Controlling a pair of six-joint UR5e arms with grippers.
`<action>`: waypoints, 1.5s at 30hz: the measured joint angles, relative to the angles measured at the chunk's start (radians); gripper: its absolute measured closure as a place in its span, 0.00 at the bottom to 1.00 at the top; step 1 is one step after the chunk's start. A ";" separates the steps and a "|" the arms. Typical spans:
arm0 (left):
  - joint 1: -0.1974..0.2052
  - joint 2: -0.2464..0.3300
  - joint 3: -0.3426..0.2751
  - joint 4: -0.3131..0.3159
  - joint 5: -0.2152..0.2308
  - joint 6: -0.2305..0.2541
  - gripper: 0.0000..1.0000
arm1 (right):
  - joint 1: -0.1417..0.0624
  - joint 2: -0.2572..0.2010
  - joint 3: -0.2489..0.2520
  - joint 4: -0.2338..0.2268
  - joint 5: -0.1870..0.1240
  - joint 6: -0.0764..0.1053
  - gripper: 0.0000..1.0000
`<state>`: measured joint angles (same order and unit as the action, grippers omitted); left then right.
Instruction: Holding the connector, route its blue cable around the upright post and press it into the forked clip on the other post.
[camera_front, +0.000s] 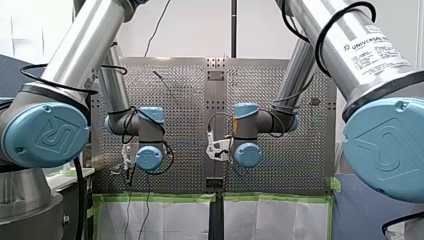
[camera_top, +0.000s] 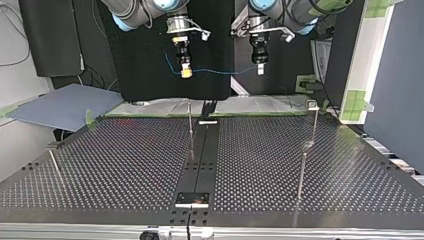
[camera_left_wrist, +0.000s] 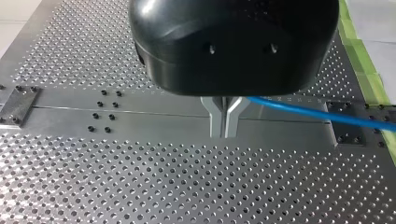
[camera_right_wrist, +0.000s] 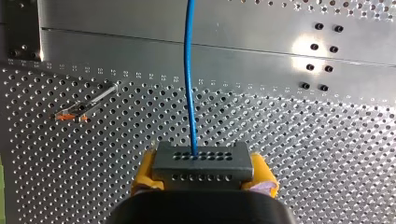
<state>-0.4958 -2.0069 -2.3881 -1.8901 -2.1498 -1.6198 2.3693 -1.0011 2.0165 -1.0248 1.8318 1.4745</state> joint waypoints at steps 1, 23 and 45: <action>0.000 0.000 0.000 0.000 0.000 0.000 0.93 | 0.000 0.000 0.000 0.000 0.000 0.000 1.00; 0.000 0.000 0.000 0.000 0.000 0.000 0.93 | 0.000 0.000 0.000 0.000 0.000 0.000 1.00; 0.000 0.000 0.000 0.000 0.000 0.000 0.93 | 0.090 -0.061 -0.005 0.084 0.020 -0.006 1.00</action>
<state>-0.4958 -2.0068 -2.3881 -1.8901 -2.1498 -1.6199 2.4595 -1.0623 2.0120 -0.9406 1.8517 1.4683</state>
